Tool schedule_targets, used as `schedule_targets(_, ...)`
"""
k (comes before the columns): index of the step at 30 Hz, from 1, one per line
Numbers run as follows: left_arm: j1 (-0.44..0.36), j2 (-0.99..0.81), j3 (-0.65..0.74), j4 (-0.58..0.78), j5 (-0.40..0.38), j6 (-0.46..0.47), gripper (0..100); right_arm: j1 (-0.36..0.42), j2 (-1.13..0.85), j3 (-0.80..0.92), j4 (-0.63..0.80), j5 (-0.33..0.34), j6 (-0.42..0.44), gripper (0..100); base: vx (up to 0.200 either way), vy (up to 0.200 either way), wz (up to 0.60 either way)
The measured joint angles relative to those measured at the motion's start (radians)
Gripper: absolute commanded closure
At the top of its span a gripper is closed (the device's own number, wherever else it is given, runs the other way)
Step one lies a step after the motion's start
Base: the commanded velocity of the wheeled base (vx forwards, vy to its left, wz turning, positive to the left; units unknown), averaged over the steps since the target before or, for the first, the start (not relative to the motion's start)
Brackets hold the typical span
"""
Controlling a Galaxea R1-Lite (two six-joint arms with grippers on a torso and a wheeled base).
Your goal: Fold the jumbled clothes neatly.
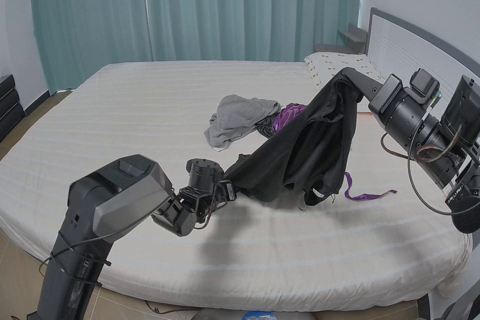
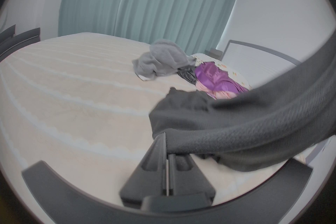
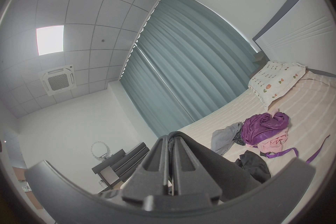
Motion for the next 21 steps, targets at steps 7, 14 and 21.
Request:
schedule_targets(7, 0.047, -0.114, 0.059, -0.003, 0.001, -0.011, 100, -0.047, 0.037, 0.000, -0.002, 0.007, 0.004, 100, 0.000, 0.000, 0.00)
schedule_targets(14, 0.065, -0.241, 0.085, 0.025, 0.008, -0.030, 100, -0.101, 0.081, -0.004, -0.003, 0.019, 0.004, 100, 0.000, 0.000, 0.00)
schedule_targets(21, 0.084, -0.411, 0.096, 0.087, 0.069, -0.047, 100, -0.175, 0.193, -0.050, -0.035, 0.026, -0.001, 100, 0.000, 0.000, 0.00)
